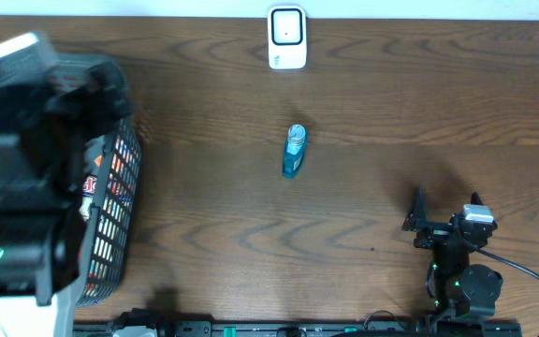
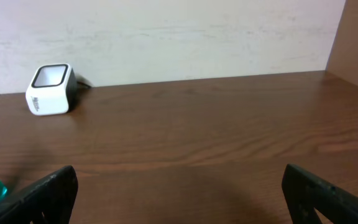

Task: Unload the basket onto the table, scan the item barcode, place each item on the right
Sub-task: 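Open the left gripper and withdraw it back to the basket, then grasp the white snack bag in the basket with the left gripper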

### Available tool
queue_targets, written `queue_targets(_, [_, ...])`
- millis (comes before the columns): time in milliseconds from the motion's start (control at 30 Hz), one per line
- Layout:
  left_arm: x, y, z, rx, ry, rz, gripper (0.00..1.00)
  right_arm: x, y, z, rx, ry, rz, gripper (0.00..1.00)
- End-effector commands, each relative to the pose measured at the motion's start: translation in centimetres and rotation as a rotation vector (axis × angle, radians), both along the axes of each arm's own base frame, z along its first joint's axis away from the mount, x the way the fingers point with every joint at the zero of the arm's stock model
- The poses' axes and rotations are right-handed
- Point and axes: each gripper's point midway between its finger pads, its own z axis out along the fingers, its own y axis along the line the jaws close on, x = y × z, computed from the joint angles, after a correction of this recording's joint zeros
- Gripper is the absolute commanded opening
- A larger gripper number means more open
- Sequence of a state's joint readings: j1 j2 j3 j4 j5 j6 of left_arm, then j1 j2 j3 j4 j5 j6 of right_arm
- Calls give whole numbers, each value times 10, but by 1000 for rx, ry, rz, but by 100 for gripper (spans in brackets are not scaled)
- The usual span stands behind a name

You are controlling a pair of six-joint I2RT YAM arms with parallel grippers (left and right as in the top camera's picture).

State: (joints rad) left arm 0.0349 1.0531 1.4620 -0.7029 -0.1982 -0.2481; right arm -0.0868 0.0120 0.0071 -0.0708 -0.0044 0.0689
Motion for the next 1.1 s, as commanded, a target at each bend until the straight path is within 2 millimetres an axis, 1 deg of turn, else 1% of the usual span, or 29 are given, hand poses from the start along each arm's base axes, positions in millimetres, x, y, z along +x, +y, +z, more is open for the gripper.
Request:
queue_targets(0, [-25, 76, -35, -51, 104, 382, 99, 0, -1, 0, 13, -1, -4, 99])
queue_targets(100, [-50, 116, -65, -175, 163, 603, 99, 0, -1, 0, 13, -1, -4, 99])
queue_targets(167, [-70, 139, -88, -274, 196, 760, 99, 0, -1, 0, 13, -1, -4, 99])
queue_targets(200, [-89, 157, -112, -371, 231, 904, 99, 0, -1, 0, 13, -1, -4, 99])
queue_targets(233, [-93, 162, -124, -409, 263, 934, 99, 0, -1, 0, 13, -1, -4, 99])
queue_targets(267, [-94, 166, -134, -431, 295, 930, 99, 0, -1, 0, 13, -1, -4, 99])
queue_targets(333, [-88, 172, -154, -451, 384, 856, 99, 0, -1, 0, 13, -1, -4, 99])
queue_targets(400, [-73, 172, -174, -453, 475, 712, 99, 0, -1, 0, 13, -1, -4, 99])
queue_targets(500, [-47, 158, -201, -413, 614, 388, 99, 0, -1, 0, 13, -1, -4, 99])
queue_targets(567, [-42, 152, -222, -379, 715, 254, 99, 0, -1, 0, 13, -1, -4, 99])
queue_targets(600, [-49, 150, -244, -385, 826, 217, 99, 0, -1, 0, 13, -1, -4, 99])
queue_targets(633, [-56, 149, -254, -398, 886, 222, 99, 0, -1, 0, 13, -1, -4, 99])
queue_targets(700, [-76, 147, -273, -428, 1026, 247, 99, 0, -1, 0, 13, -1, -4, 99])
queue_targets(767, [-87, 142, -287, -455, 1120, 230, 99, 0, -1, 0, 12, -1, -4, 99])
queue_targets(867, [-94, 136, -297, -474, 1188, 189, 99, 0, -1, 0, 13, -1, -4, 99])
queue_targets(1067, [-101, 134, -298, -484, 1225, 188, 99, 0, -1, 0, 13, -1, -4, 99])
